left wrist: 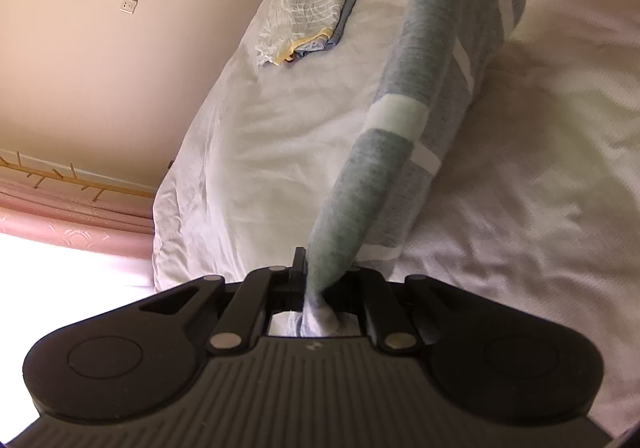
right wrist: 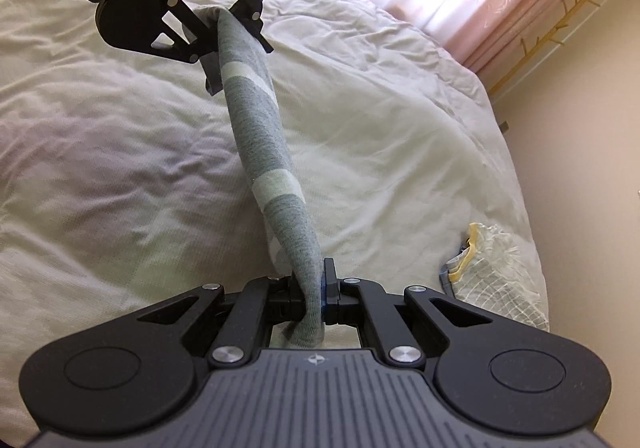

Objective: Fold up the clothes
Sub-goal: 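Lift the shirt end with both grippers and carry it over the shirt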

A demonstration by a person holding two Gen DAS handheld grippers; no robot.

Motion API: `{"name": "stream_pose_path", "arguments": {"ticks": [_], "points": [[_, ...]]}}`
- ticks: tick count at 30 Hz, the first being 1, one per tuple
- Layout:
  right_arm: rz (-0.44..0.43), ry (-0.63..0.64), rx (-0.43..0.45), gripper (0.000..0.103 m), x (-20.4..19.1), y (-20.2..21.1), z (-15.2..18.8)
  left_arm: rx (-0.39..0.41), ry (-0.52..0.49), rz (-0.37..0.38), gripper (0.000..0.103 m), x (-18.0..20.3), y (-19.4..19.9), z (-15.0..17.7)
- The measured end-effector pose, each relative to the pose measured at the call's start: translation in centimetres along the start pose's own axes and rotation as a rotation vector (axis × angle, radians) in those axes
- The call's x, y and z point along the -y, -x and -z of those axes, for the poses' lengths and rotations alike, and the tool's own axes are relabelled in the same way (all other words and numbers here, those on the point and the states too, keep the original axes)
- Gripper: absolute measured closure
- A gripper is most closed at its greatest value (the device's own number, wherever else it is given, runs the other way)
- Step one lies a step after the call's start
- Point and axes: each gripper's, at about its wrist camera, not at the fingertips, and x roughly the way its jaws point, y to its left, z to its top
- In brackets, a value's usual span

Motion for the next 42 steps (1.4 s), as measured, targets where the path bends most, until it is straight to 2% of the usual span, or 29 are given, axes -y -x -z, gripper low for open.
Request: {"name": "stream_pose_path", "arguments": {"ticks": [9, 14, 16, 20, 25, 27, 30, 33, 36, 37, 39, 41, 42], "points": [[-0.001, -0.010, 0.007, 0.101, 2.0, 1.0, 0.5, 0.003, -0.009, -0.001, 0.097, -1.5, 0.0, -2.2], [-0.003, -0.020, 0.021, 0.101, 5.5, 1.5, 2.1, 0.014, -0.011, 0.003, 0.097, -3.3, -0.9, -5.9], [0.000, -0.026, 0.027, 0.101, 7.6, 1.5, 3.1, 0.023, -0.004, 0.002, 0.097, -4.4, -2.0, -8.6], [0.011, -0.031, 0.037, 0.101, 13.6, 0.6, 6.1, 0.042, 0.025, -0.003, 0.097, -7.0, -5.0, -14.5], [0.047, 0.004, 0.047, 0.101, 23.8, -2.2, 9.9, 0.073, 0.067, -0.023, 0.097, -11.5, -11.2, -23.2], [0.096, 0.028, 0.053, 0.101, 28.6, -3.7, 11.0, 0.086, 0.083, -0.041, 0.097, -14.0, -14.2, -26.6], [0.217, 0.089, 0.081, 0.101, 35.4, -5.6, 11.8, 0.112, 0.106, -0.089, 0.097, -17.9, -17.8, -31.1], [0.319, 0.142, 0.115, 0.101, 40.8, -7.5, 12.6, 0.130, 0.122, -0.134, 0.098, -20.2, -20.8, -34.3], [0.353, 0.176, 0.132, 0.100, 42.6, -10.2, 14.4, 0.125, 0.108, -0.134, 0.098, -19.0, -23.9, -35.9], [0.349, 0.181, 0.129, 0.100, 42.5, -11.3, 15.2, 0.114, 0.101, -0.115, 0.098, -17.4, -25.2, -35.9], [0.336, 0.193, 0.125, 0.100, 41.4, -14.0, 17.3, 0.094, 0.089, -0.076, 0.098, -14.3, -27.6, -35.9], [0.292, 0.201, 0.099, 0.100, 39.4, -17.1, 19.8, 0.057, 0.078, 0.000, 0.097, -10.4, -30.3, -35.4], [0.263, 0.204, 0.083, 0.100, 38.3, -18.6, 21.0, 0.056, 0.073, 0.001, 0.097, -10.0, -30.3, -35.3]]}}
